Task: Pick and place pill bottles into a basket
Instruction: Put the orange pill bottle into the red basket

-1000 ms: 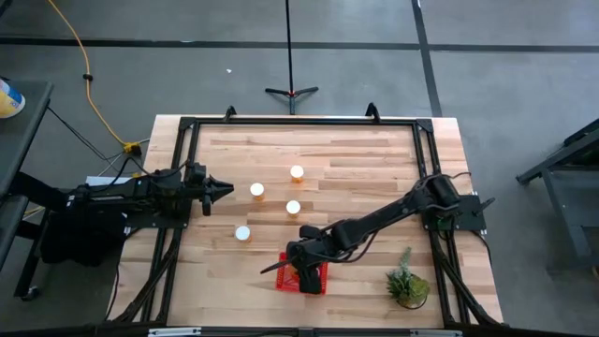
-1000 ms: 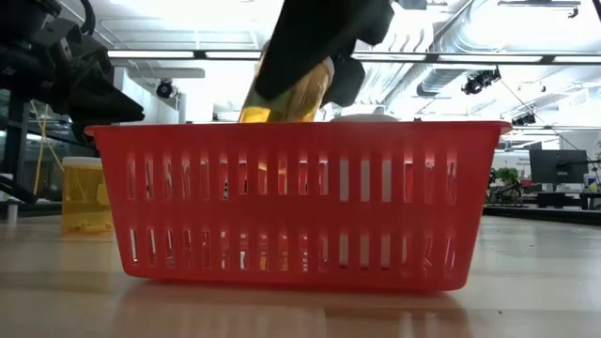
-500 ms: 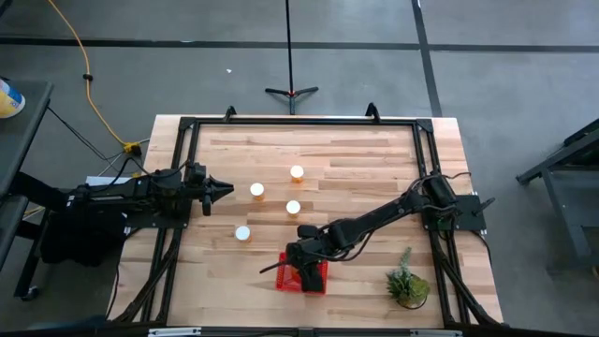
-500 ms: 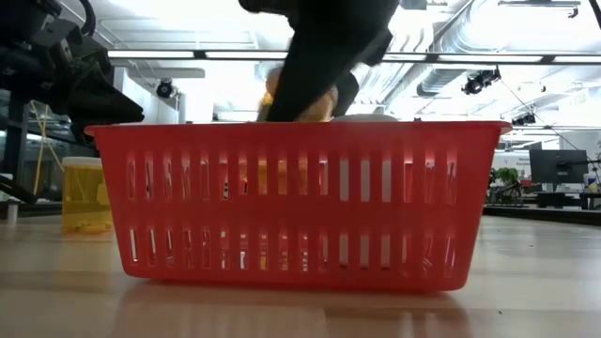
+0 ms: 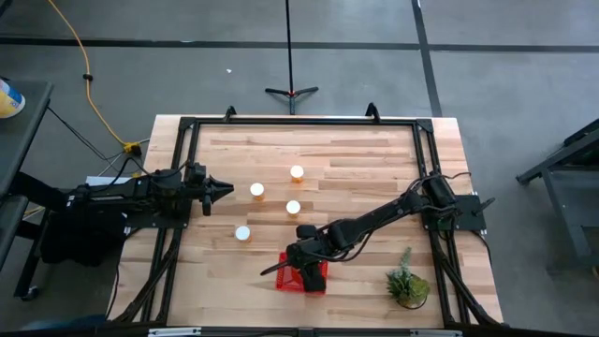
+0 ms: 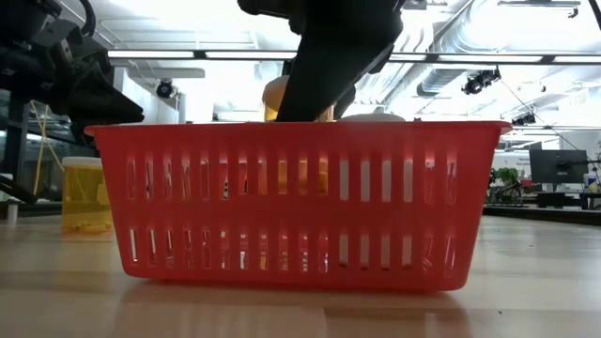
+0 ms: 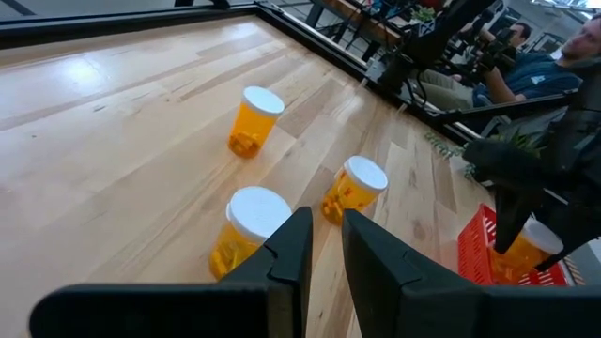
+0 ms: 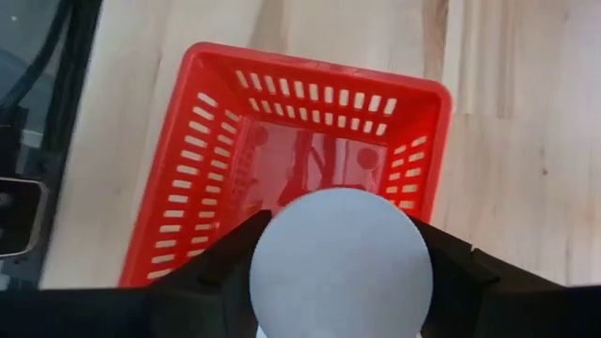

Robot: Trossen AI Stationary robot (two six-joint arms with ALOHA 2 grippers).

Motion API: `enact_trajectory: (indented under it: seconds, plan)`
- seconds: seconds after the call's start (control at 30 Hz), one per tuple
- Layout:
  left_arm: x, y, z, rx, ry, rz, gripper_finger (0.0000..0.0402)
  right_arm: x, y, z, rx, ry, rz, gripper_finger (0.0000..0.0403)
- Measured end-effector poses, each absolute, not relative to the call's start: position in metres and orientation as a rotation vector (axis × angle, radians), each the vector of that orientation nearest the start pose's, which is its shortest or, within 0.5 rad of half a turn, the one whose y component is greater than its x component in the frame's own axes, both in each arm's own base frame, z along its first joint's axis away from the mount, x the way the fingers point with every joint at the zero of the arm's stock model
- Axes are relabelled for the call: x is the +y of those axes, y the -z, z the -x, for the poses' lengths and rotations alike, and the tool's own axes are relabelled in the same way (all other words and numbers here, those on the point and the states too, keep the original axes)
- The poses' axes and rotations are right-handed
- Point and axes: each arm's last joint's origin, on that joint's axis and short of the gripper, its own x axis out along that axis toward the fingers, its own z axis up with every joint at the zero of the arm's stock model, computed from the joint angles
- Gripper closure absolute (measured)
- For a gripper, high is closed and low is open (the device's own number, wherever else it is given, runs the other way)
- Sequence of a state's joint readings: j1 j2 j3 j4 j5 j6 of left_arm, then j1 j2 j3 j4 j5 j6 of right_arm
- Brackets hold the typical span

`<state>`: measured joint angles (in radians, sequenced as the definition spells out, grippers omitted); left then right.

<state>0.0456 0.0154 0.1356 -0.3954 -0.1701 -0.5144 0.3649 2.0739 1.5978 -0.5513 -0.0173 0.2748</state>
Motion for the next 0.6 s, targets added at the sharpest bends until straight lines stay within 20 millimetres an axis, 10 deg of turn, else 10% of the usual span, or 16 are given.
enact_trajectory:
  seconds: [0.6]
  plan:
    - [0.0087, -0.1699, -0.0843, 0.219, -0.281, 0.492, 0.0305, 0.1581, -0.1879, -0.4187, 1.019, -0.251, 0.003, 0.0177]
